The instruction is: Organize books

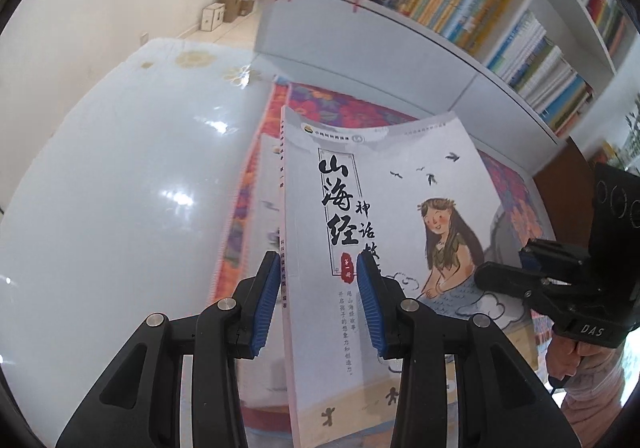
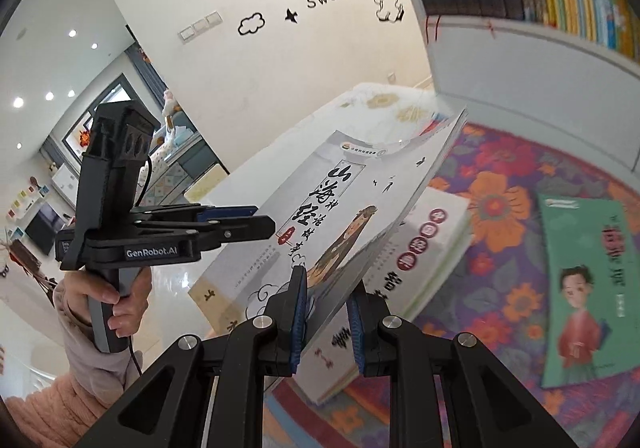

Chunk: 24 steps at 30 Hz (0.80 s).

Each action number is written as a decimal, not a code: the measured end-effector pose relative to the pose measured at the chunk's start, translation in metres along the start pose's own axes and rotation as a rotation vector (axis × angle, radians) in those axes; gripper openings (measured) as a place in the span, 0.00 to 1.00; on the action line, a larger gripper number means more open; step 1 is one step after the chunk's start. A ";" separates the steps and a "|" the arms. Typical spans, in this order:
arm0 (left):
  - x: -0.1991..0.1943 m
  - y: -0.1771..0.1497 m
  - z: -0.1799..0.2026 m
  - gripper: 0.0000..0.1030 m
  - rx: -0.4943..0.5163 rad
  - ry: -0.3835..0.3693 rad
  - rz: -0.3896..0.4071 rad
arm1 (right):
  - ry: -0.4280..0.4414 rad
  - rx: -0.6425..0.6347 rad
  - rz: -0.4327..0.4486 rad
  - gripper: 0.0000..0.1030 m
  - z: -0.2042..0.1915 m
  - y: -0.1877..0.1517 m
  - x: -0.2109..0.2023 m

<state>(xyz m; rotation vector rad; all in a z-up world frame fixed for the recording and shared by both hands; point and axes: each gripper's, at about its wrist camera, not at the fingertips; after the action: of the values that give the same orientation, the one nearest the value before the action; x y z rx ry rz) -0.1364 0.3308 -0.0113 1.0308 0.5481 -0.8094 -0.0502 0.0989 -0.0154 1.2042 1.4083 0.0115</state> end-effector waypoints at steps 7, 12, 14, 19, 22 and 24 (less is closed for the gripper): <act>0.020 -0.002 -0.022 0.35 -0.036 -0.020 -0.027 | 0.002 0.022 -0.055 0.18 0.010 -0.002 0.033; 0.028 -0.004 -0.023 0.35 -0.027 -0.014 -0.026 | -0.020 0.038 -0.085 0.18 0.016 -0.009 0.045; 0.029 -0.004 -0.022 0.35 -0.014 -0.004 -0.024 | -0.017 0.058 -0.091 0.18 0.020 -0.011 0.047; 0.032 -0.004 -0.025 0.35 -0.003 0.023 -0.027 | -0.031 0.072 -0.113 0.19 0.018 -0.015 0.053; 0.032 -0.006 -0.024 0.36 -0.005 0.038 -0.024 | -0.023 0.100 -0.115 0.21 0.021 -0.017 0.053; 0.030 -0.006 -0.024 0.37 -0.011 0.048 -0.010 | -0.021 0.112 -0.118 0.23 0.021 -0.018 0.052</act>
<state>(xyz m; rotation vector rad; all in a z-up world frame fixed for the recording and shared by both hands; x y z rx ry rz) -0.1241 0.3410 -0.0467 1.0408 0.5986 -0.7915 -0.0321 0.1108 -0.0699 1.2073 1.4758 -0.1642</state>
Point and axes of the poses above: each gripper's, at about its wrist camera, not at the fingertips, and x roughly the way its jaws point, z to its right, y to its top, and after that the axes turned 8 degrees about -y, right-handed
